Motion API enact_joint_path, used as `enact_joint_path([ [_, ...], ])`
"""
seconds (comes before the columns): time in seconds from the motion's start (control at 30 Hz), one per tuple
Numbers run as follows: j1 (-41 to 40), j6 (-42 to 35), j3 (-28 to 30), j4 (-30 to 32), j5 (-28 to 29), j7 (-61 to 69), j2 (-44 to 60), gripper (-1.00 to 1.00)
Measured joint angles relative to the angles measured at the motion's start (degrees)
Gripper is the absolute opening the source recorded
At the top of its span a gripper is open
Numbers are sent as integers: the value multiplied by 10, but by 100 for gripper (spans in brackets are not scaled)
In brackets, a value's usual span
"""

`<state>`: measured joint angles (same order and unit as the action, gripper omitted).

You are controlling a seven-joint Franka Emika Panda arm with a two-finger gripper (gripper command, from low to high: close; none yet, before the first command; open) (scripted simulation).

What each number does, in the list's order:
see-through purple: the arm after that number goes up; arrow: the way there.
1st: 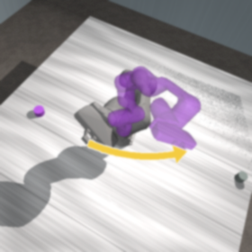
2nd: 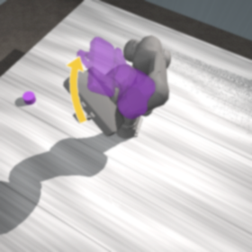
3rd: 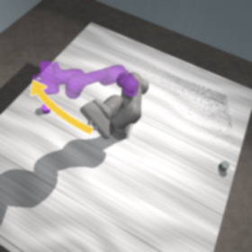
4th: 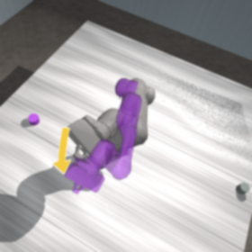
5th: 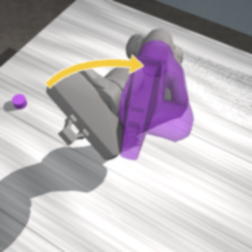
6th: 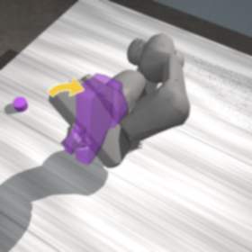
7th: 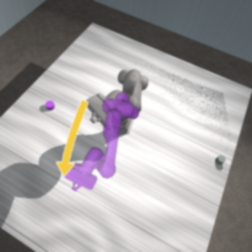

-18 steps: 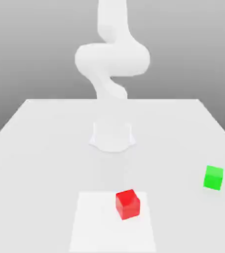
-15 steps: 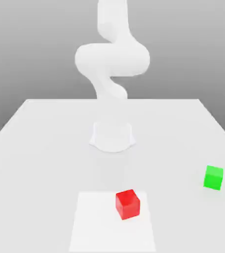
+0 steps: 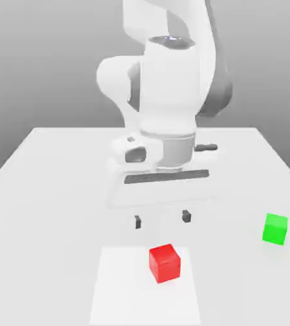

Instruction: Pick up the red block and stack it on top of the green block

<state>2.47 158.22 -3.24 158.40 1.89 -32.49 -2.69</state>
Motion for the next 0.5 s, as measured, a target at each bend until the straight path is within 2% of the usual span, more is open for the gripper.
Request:
enact_joint_path([
  [0.1, 3, 46, -1, 8, -12, 16, 59, 0],
  [0.23, 10, 116, 10, -1, 1, 8, 140, 0],
  [0.27, 13, 130, 15, -3, 4, 5, 158, -100],
  [0.5, 13, 132, 14, -3, 6, 3, 160, -100],
])
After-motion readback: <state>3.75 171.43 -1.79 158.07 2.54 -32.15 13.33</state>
